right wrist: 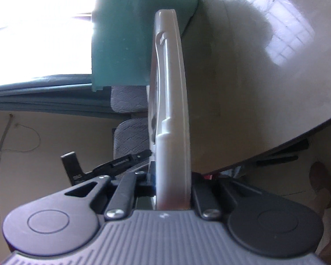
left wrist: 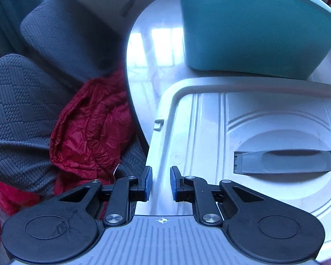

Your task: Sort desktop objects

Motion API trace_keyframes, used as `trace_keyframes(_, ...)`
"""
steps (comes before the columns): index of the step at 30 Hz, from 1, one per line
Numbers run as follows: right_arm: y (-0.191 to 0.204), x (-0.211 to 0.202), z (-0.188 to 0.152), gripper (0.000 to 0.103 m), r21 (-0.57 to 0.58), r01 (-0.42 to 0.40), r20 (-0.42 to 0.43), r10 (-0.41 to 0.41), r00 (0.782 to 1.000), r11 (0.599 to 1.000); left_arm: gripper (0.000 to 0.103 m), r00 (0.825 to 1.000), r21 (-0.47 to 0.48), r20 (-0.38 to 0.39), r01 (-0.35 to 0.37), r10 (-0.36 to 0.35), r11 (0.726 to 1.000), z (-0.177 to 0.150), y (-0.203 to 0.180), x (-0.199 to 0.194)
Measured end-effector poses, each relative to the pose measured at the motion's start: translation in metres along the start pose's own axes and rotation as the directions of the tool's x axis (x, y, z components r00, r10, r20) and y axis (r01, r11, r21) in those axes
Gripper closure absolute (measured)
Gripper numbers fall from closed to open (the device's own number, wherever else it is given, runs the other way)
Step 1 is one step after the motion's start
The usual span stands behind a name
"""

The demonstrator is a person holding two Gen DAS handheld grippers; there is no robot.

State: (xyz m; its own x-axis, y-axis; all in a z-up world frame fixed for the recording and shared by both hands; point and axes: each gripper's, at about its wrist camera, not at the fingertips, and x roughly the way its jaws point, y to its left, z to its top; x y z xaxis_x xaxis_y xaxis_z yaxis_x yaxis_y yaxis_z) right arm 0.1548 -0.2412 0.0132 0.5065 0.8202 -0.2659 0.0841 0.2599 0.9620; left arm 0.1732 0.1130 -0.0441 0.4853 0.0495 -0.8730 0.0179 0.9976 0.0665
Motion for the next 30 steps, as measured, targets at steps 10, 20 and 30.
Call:
trace_keyframes(10,0.005,0.010,0.001,0.092,-0.027,0.036,-0.029,-0.037,0.999,0.999,0.087,0.999,0.073,-0.031,0.037,-0.035,0.997,0.005,0.013,0.013)
trace_keyframes(20,0.011,0.030,0.011,0.092,-0.015,0.049,-0.039,-0.049,0.998,0.999,0.061,0.999,0.019,0.000,0.046,-0.046,0.999,0.008,0.041,0.018)
trace_keyframes(30,0.018,0.032,0.012,0.088,-0.024,0.033,-0.049,-0.034,0.998,0.999,0.098,0.988,-0.036,-0.044,0.149,-0.150,0.988,0.001,0.048,0.025)
